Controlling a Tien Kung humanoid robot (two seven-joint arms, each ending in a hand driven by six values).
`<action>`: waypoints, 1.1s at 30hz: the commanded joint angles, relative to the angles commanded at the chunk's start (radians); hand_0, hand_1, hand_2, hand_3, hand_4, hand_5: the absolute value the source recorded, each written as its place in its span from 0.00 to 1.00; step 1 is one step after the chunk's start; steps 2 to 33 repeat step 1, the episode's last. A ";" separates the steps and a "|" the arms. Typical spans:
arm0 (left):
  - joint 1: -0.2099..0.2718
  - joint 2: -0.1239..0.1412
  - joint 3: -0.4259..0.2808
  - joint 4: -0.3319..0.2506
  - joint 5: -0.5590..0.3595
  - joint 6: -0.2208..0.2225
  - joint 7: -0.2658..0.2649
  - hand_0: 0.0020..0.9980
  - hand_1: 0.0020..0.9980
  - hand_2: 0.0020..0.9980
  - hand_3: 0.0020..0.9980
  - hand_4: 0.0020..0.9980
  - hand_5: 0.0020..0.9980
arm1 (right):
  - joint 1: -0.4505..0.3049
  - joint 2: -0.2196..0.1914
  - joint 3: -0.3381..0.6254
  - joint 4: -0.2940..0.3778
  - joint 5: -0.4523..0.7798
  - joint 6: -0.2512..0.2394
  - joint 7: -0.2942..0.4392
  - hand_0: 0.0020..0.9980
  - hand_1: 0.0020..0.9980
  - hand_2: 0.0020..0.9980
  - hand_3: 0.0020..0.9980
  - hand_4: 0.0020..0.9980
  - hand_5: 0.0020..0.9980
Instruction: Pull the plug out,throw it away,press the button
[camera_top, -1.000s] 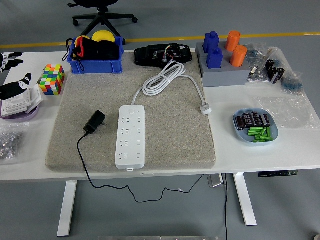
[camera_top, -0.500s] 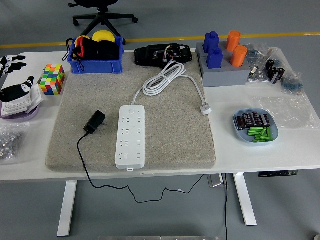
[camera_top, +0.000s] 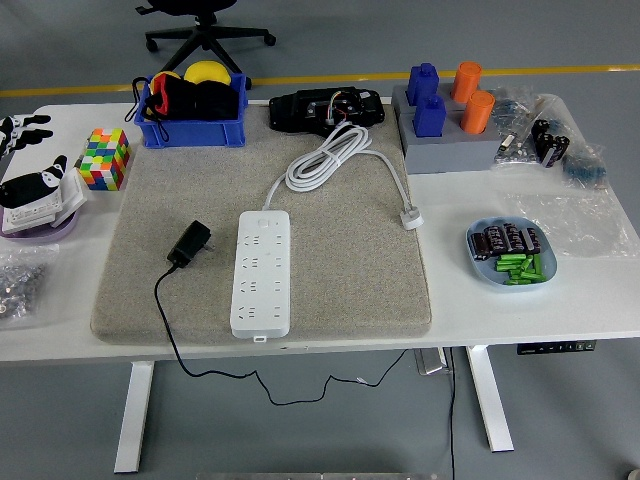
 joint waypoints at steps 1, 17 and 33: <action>0.001 0.000 0.000 -0.002 0.000 0.000 0.000 0.81 0.77 0.73 0.75 0.65 0.00 | 0.000 -0.001 0.000 0.000 0.000 0.000 -0.001 0.72 0.68 0.66 0.65 0.75 0.61; 0.001 0.000 0.000 -0.002 0.000 0.000 0.000 0.81 0.77 0.73 0.75 0.65 0.00 | 0.000 -0.001 0.000 0.000 0.000 0.000 -0.001 0.72 0.68 0.66 0.65 0.75 0.61; 0.001 0.000 0.000 -0.002 0.000 0.000 0.000 0.81 0.77 0.73 0.75 0.65 0.00 | 0.000 -0.001 0.000 0.000 0.000 0.000 -0.001 0.72 0.68 0.66 0.65 0.75 0.61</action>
